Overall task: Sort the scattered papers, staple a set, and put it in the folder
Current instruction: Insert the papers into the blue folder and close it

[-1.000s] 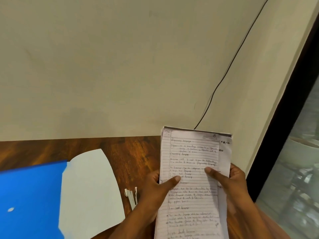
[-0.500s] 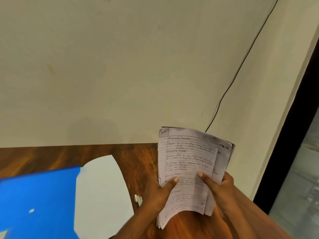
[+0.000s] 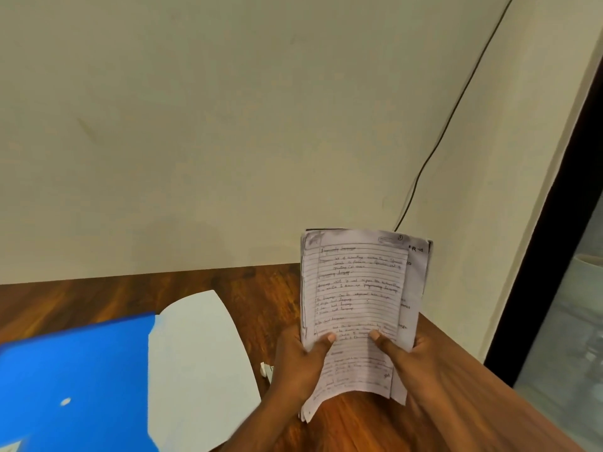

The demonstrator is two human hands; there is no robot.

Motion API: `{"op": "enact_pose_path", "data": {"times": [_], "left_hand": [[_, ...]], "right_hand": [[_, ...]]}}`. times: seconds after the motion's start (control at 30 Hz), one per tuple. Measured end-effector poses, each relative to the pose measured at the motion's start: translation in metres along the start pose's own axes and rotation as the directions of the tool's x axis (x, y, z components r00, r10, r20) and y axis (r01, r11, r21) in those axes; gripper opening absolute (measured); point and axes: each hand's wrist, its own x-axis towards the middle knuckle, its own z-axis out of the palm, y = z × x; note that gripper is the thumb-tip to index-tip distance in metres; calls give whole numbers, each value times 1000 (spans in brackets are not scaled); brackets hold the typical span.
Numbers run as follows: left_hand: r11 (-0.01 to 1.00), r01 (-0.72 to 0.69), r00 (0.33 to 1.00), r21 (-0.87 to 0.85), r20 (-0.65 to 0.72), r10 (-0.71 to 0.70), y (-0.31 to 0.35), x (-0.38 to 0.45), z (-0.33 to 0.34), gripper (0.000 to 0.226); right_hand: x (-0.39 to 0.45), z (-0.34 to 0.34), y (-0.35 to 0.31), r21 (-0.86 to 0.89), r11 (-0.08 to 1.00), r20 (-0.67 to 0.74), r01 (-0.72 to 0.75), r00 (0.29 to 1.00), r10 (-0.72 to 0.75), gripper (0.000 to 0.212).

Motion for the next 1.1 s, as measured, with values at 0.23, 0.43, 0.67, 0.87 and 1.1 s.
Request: {"op": "enact_pose_path", "data": {"times": [0.23, 0.43, 0.67, 0.87, 1.1], "left_hand": [[999, 16, 1000, 29, 9, -16, -8, -2, 1, 27], [962, 147, 989, -229, 1, -151, -11, -2, -1, 30], [731, 241, 967, -638, 95, -236, 5, -15, 4, 37], [659, 272, 953, -701, 105, -283, -1, -17, 24, 44], [633, 221, 961, -742, 57, -269, -10, -17, 19, 60]], "right_hand": [[-4, 2, 3, -31, 999, 15, -22, 1000, 22, 36], [-9, -14, -11, -94, 991, 136, -95, 985, 107, 40], [-21, -29, -19, 286, 929, 209, -233, 962, 177, 37], [-43, 9, -10, 529, 846, 62, -62, 997, 34, 50], [-30, 9, 5, 480, 867, 49, -135, 991, 127, 58]]}}
